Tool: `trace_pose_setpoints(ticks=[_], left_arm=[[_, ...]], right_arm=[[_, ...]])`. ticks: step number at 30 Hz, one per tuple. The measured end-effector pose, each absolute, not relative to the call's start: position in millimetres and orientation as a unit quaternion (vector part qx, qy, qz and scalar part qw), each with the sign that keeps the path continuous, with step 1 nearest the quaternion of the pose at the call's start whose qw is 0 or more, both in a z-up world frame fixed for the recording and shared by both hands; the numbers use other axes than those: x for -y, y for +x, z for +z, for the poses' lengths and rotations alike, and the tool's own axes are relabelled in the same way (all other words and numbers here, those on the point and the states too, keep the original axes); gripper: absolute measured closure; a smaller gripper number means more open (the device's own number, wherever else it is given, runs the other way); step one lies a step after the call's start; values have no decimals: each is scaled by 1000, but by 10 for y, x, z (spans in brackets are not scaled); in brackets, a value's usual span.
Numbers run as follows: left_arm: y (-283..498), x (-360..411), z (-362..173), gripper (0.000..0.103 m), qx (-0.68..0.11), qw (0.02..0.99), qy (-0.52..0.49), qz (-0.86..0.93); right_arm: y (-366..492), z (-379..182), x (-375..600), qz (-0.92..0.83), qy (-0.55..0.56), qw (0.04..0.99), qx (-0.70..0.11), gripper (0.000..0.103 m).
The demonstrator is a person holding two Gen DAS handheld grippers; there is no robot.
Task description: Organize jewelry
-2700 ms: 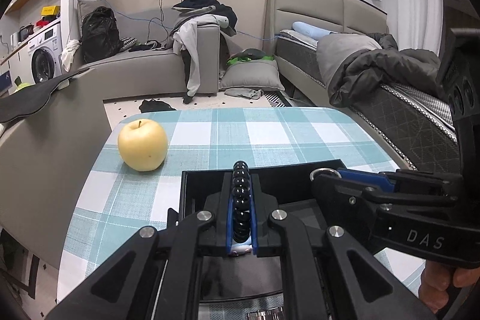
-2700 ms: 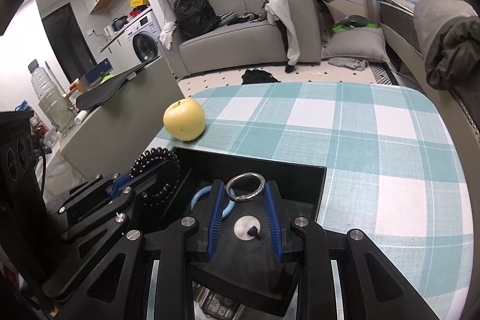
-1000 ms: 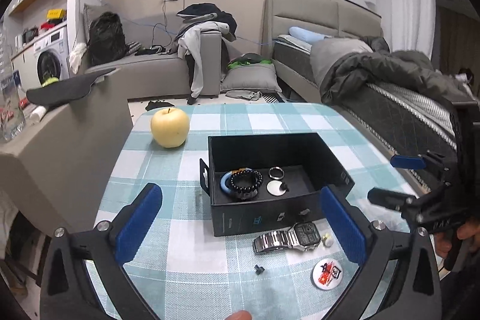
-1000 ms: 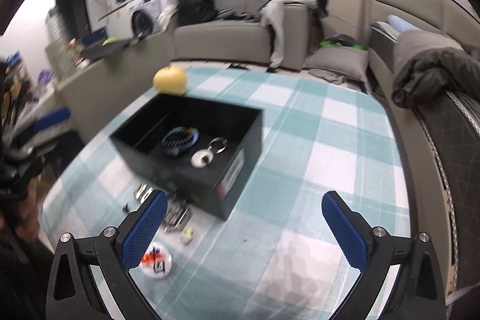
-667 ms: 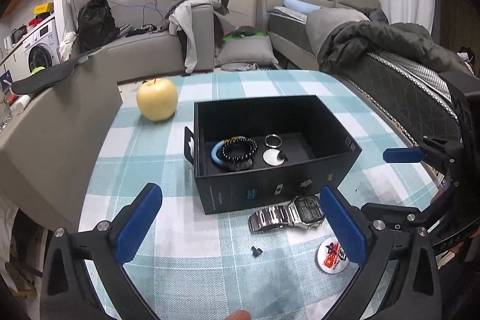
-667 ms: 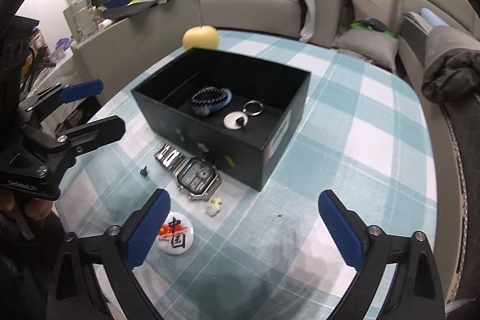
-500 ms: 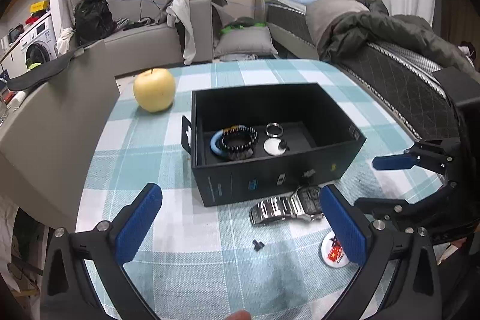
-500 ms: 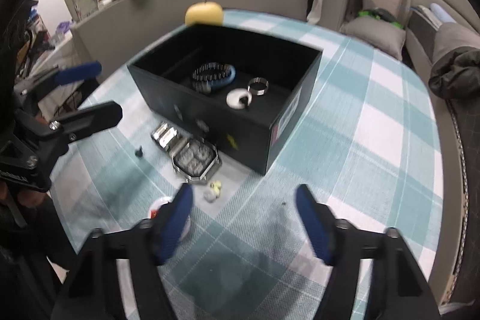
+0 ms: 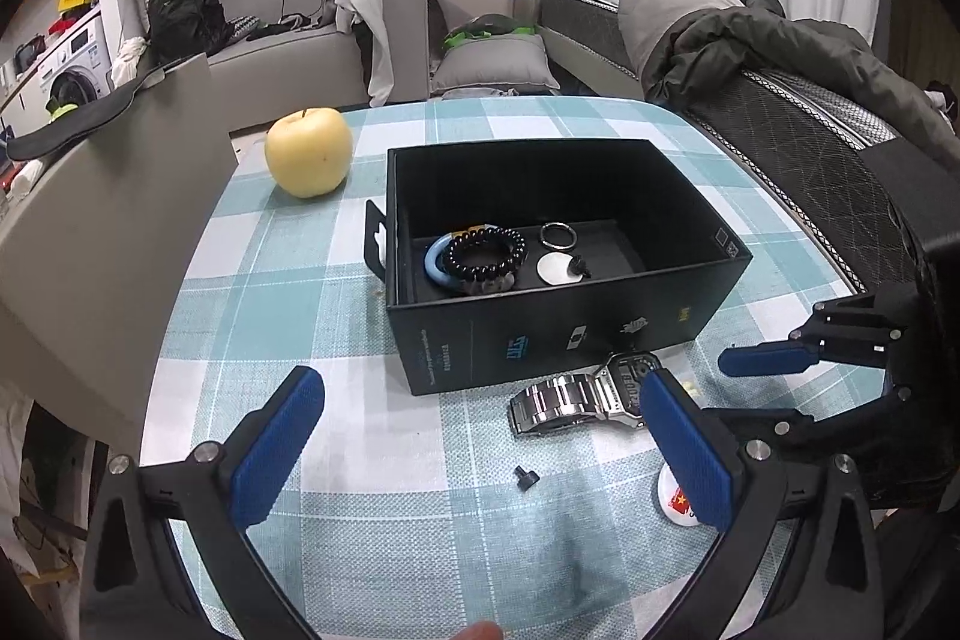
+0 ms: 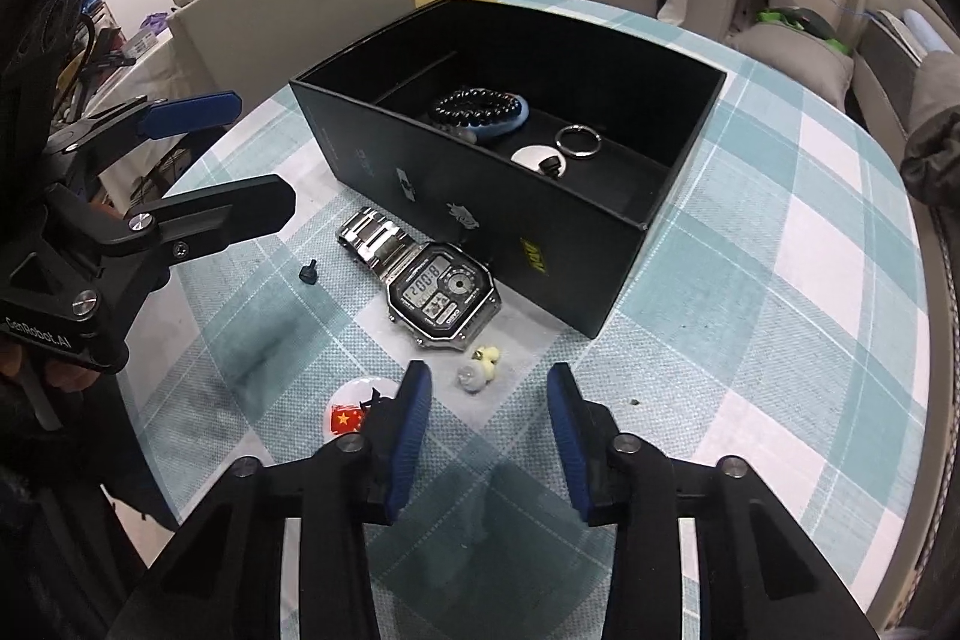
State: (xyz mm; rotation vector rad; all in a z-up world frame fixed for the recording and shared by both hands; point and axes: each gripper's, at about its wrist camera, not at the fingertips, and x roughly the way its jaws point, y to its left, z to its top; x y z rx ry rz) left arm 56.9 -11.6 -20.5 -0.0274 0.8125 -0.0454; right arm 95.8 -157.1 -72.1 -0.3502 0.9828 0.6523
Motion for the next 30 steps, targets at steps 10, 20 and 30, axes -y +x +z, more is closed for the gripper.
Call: trace_pose_setpoints(ticks=[10, 20, 30], left_arm=[[570, 126, -216, 1, -398, 917, -13, -24], [579, 124, -228, 1, -400, 916, -15, -24], [608, 184, -285, 1, -419, 907, -20, -32]], right_arm=[[1042, -800, 1480, 301, -177, 812, -469, 79], [1035, -809, 1464, 303, -178, 812, -465, 87], [966, -776, 1479, 300, -182, 823, -446, 92]])
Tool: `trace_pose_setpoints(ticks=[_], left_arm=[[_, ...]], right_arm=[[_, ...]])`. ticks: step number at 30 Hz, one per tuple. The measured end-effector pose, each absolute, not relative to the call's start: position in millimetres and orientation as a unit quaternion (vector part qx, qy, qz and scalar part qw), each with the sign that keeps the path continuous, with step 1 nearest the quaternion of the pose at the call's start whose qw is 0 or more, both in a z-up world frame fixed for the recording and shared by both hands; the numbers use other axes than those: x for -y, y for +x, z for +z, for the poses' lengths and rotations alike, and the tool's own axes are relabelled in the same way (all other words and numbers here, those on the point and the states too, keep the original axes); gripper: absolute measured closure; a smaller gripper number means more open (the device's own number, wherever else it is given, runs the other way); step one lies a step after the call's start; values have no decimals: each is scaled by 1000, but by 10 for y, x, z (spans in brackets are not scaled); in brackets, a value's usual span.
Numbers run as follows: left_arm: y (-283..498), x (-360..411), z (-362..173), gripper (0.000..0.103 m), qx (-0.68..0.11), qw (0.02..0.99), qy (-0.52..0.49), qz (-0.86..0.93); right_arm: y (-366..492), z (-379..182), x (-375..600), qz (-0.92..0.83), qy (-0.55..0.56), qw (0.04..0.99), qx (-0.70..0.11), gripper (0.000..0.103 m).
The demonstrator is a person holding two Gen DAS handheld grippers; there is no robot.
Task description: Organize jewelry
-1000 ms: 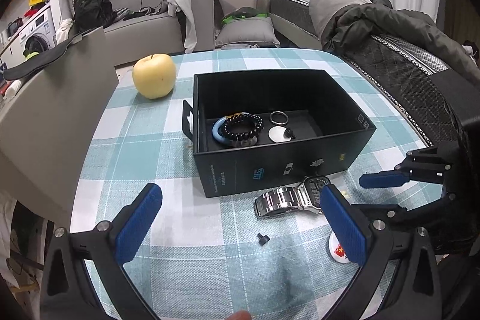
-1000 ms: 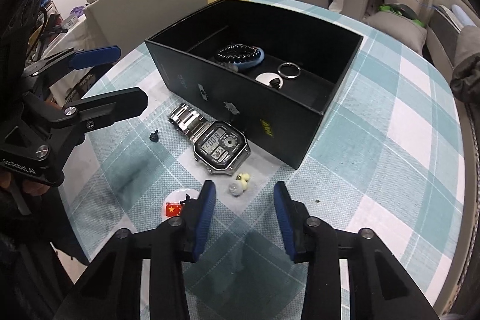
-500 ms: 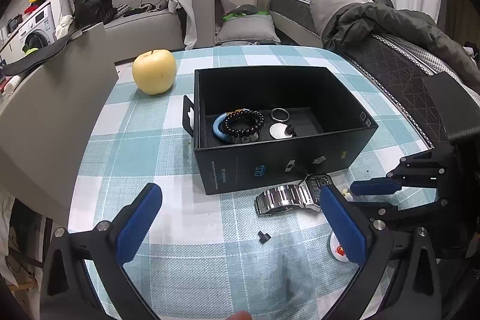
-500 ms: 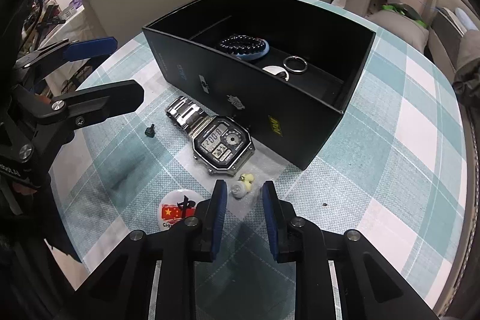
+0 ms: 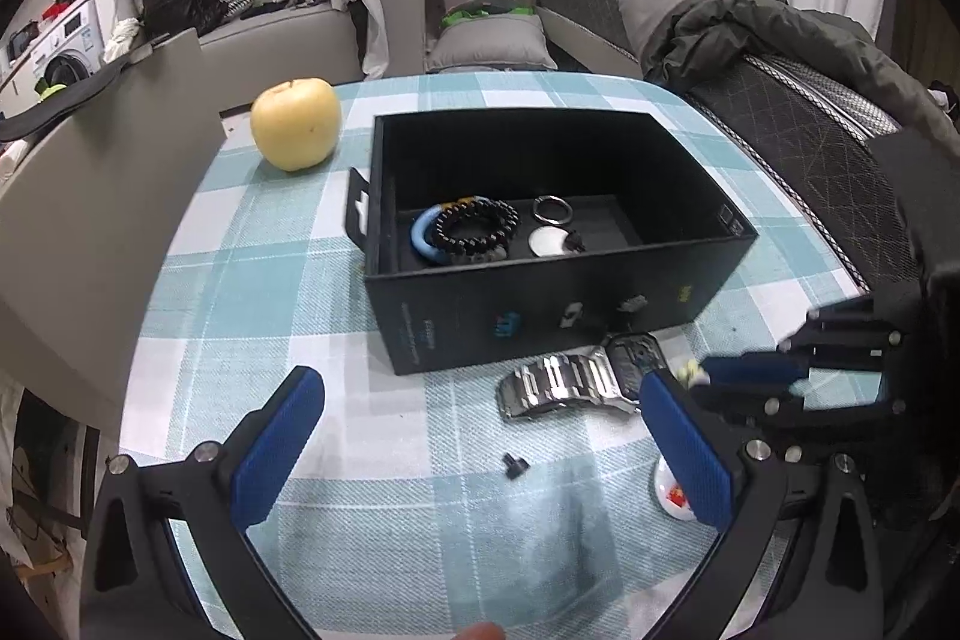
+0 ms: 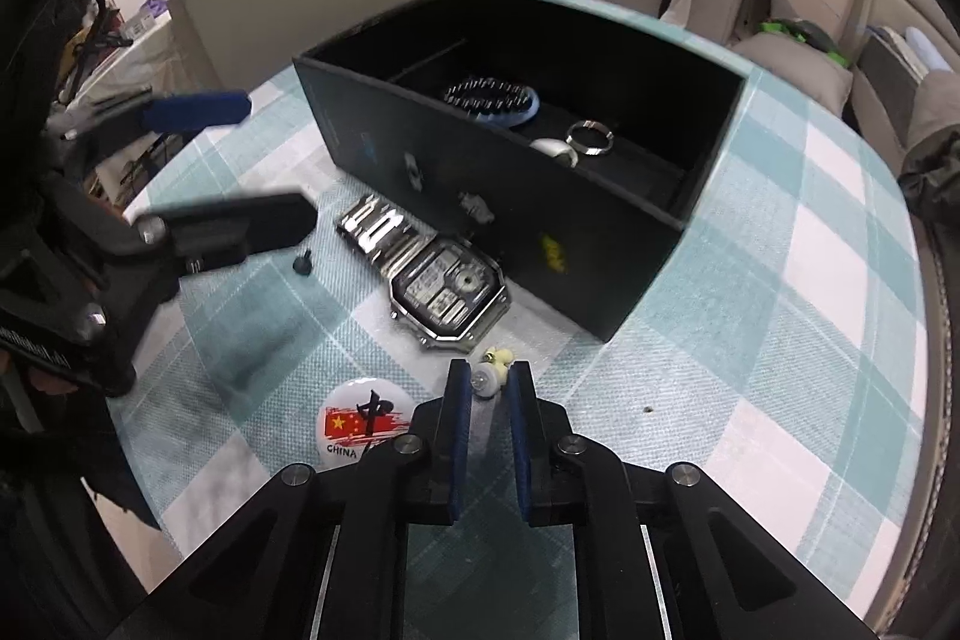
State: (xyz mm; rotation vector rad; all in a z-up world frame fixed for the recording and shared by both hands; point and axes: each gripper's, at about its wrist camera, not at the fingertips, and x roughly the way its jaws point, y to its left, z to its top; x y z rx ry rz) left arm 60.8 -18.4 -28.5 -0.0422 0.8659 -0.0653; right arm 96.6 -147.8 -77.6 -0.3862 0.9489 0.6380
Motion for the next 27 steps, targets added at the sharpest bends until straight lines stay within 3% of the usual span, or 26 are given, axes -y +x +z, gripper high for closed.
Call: trace_pose_setpoints(ticks=[10, 13, 27], left_arm=[[635, 333, -351, 2, -443, 892, -40, -81], [678, 424, -425, 10, -462, 882, -34, -86], [866, 744, -576, 10, -498, 865, -36, -48]], right_arm=[[1006, -333, 1803, 303, -116, 858, -398, 92], [1034, -290, 1843, 304, -110, 860, -395, 91], [959, -185, 1937, 306, -102, 865, -384, 91]])
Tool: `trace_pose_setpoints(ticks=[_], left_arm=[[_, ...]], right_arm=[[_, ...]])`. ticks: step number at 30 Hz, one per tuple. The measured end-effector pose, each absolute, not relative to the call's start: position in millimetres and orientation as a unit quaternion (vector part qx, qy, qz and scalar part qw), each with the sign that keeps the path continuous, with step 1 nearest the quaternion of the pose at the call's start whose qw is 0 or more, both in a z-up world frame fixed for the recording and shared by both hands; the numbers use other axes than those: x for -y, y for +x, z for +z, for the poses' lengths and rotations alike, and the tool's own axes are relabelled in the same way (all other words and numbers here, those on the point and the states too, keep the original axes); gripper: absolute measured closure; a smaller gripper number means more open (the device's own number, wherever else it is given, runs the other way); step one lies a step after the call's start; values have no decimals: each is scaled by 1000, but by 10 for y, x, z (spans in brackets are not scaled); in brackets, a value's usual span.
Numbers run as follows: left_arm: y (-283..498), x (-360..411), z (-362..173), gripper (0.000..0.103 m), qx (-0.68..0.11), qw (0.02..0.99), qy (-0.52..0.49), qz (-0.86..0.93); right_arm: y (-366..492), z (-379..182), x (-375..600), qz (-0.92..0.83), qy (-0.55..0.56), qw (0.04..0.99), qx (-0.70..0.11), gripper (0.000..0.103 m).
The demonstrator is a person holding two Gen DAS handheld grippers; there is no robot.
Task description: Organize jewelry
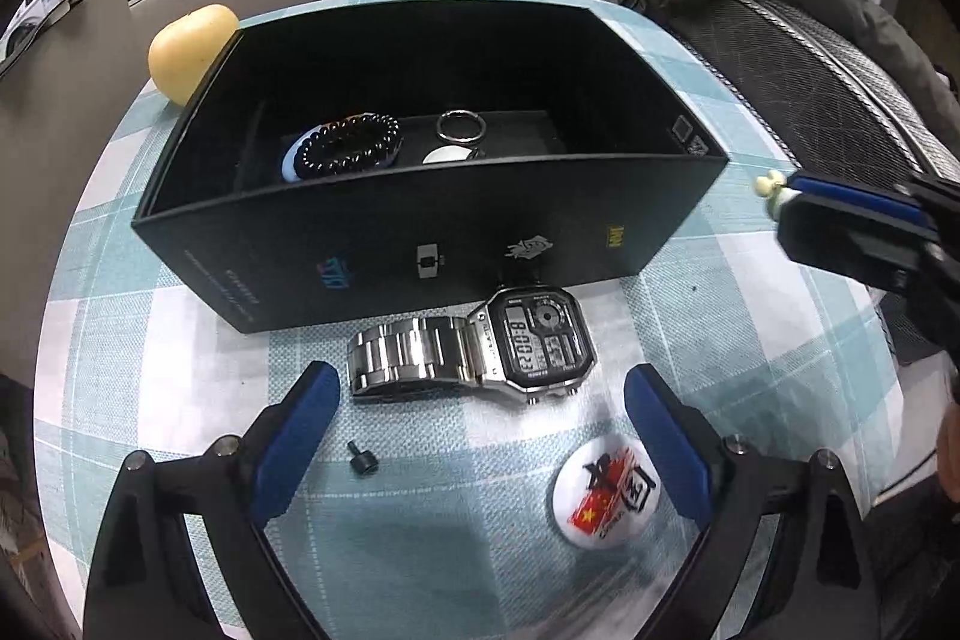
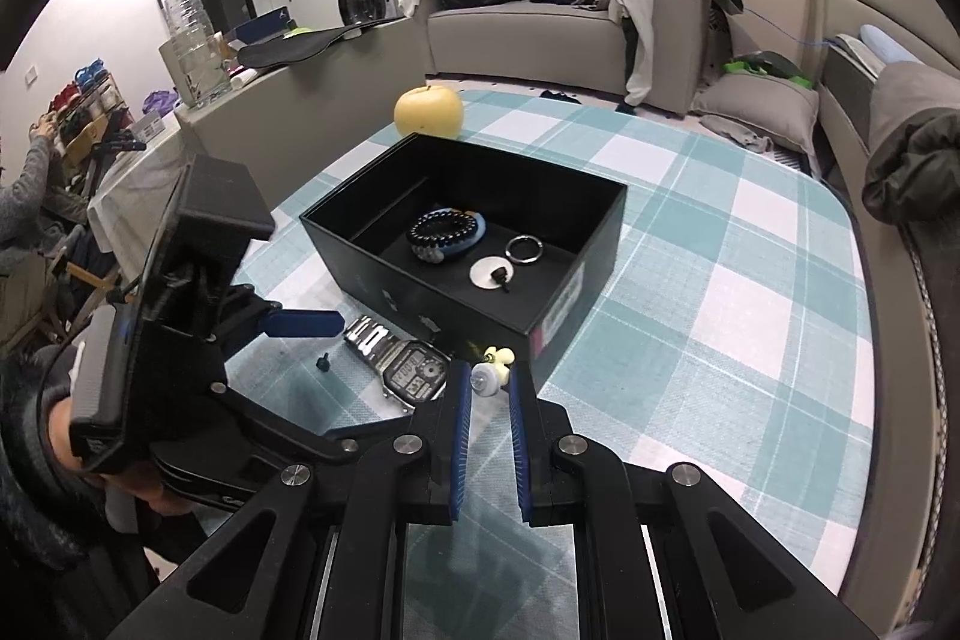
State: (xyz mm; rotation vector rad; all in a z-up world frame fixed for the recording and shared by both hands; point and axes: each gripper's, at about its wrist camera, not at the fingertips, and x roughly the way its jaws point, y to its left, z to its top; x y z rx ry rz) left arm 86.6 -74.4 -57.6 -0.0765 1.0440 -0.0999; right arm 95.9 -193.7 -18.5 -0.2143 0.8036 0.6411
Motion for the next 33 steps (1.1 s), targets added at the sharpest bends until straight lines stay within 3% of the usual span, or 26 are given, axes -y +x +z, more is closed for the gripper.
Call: trace_pose_setpoints(ticks=[14, 18, 28, 31, 33], left_arm=[[1022, 913, -686, 10, -499, 866, -14, 7], [1005, 869, -684, 19, -496, 868, -12, 1], [738, 730, -665, 21, -483, 875, -10, -33], [662, 676, -597, 30, -466, 883, -17, -43], [596, 654, -533, 41, -454, 889, -15, -54]], right_arm=[[957, -153, 1961, 302, -101, 869, -379, 91], [961, -155, 1957, 301, -102, 869, -379, 91], [982, -145, 1926, 296, -101, 872, -376, 91], [987, -145, 1883, 299, -103, 871, -375, 91], [1002, -150, 1849, 300, -105, 871, -376, 91]])
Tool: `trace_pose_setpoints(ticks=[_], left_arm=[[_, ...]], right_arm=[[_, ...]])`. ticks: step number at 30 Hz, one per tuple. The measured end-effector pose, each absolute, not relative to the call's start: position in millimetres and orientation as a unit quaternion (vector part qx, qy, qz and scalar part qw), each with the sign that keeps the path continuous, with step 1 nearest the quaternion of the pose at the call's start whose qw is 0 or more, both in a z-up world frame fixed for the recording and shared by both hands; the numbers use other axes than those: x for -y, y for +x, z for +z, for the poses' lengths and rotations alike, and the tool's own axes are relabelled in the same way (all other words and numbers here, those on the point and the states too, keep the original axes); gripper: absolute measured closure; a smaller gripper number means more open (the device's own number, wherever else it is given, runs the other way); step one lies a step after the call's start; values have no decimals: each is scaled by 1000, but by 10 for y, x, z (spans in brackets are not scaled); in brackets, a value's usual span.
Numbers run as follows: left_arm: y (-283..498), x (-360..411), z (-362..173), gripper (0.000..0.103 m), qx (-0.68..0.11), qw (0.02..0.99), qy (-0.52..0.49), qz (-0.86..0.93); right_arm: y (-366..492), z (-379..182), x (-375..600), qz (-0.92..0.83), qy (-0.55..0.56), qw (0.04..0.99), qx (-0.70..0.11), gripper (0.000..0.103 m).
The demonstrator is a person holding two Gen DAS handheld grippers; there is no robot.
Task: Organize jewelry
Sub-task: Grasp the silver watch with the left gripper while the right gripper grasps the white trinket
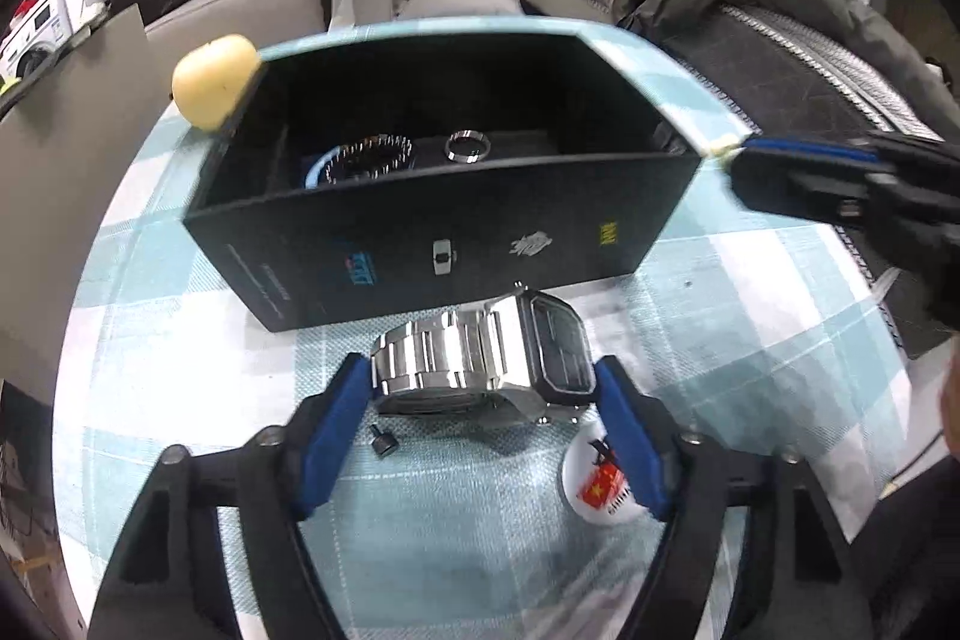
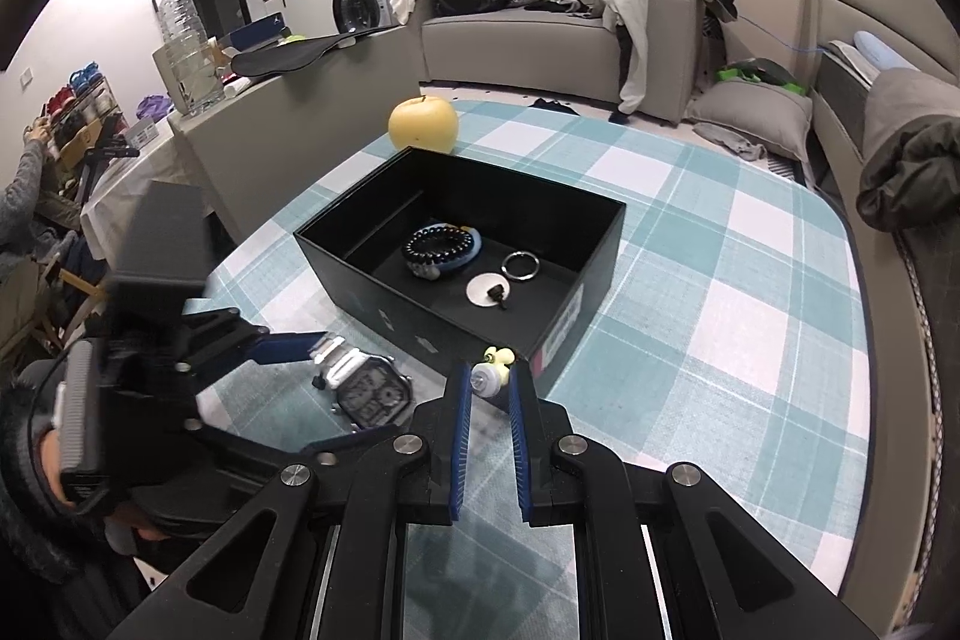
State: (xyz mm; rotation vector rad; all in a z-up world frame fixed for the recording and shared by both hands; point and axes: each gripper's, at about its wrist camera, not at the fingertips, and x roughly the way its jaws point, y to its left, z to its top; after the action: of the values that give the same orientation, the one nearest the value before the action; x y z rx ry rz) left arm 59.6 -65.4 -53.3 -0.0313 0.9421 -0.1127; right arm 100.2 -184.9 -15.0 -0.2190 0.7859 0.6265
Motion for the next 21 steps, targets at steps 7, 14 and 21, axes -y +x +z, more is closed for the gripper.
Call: trace_pose_setpoints(ticks=[7, 14, 21], left_arm=[[553, 538, -495, 56, -440, 894, -29, -74], [532, 512, -476, 58, -440, 894, -31, -81], [481, 476, -395, 58, -430, 898, -36, -82]], right_arm=[[1044, -181, 1722, 306, -113, 866, -379, 91], [1067, -171, 1719, 305, -107, 868, -377, 91], [1079, -150, 1730, 307, -100, 869, -375, 91]])
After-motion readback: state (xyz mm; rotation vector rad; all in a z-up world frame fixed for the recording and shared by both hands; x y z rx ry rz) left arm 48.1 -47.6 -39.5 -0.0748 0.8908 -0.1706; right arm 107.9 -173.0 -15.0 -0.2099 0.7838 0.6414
